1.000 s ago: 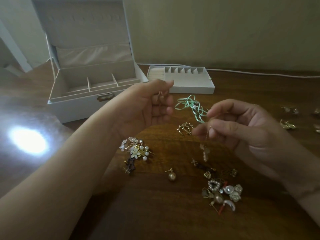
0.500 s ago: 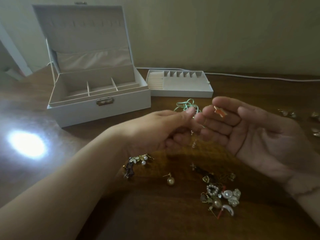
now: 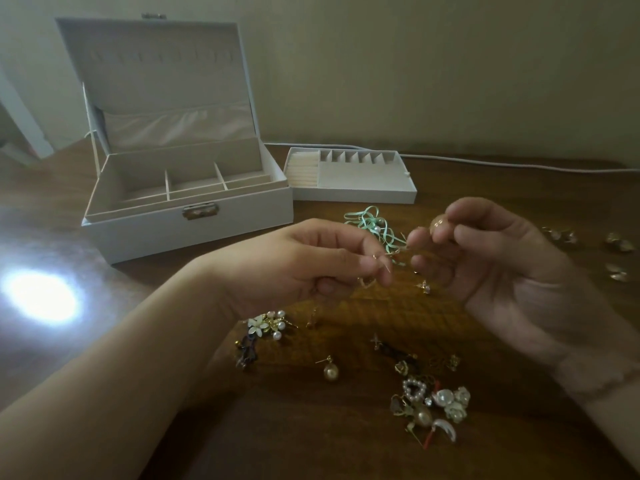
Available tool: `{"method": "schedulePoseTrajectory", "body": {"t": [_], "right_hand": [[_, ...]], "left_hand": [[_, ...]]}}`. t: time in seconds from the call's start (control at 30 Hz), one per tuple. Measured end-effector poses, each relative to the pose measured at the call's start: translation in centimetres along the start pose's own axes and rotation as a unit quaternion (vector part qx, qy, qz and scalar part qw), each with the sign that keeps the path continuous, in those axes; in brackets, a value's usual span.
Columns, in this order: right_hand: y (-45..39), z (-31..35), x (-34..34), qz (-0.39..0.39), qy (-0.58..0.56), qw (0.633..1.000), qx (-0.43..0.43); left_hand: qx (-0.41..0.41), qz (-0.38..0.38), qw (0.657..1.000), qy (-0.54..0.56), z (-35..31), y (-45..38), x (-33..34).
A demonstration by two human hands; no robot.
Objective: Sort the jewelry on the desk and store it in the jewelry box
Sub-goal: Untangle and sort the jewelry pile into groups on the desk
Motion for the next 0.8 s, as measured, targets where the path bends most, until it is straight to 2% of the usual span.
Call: {"method": "schedulePoseTrajectory", "body": {"t": [0.1,0.17,0.27,0.33,0.57,0.7,0.8], "right_hand": [[0.2,0.0,0.8,-0.017,0.079,0.997,-0.016],[0.5,0.0,1.3,-0.028,0.189,0.981,-0.035],[1.1,-0.2,1.9,-0.025,0.404,0.912,-0.063],[1.3,-0.4,2.0,-0.007,0.469,0.881,-0.059],[1.2,-0.3,2.1,0.000,0.515,0.855,-0.062],[1.2,-0.5,2.0,-0.001,0.512,0.857,-0.061],[1.2,-0.4,2.0,0.009,0.486,0.872,-0.059]], "left_hand": [[0.008,0.010,1.000,0.003,0.0,-0.1,0.1],[0.009,0.015,1.000,-0.007,-0.1,-0.1,0.2],[0.013,0.009,1.000,-0.021,-0.1,-0.2,0.3],[0.014,0.003,0.999,-0.031,-0.1,-0.2,0.4],[0.010,0.002,0.999,-0.054,-0.3,0.0,0.3],[0.006,0.000,0.998,-0.064,-0.3,0.0,0.3],[0.007,-0.001,0.998,-0.067,-0.3,0.1,0.4]]}}
Point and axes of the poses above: each hand's wrist, its own y-axis away from the middle knuckle, its own x-axis out of the palm, z = x × y, the point moved 1 cm from there along -y, towards the middle knuckle, and after that the axes turned 5 degrees about z, right-handed, at the moved point
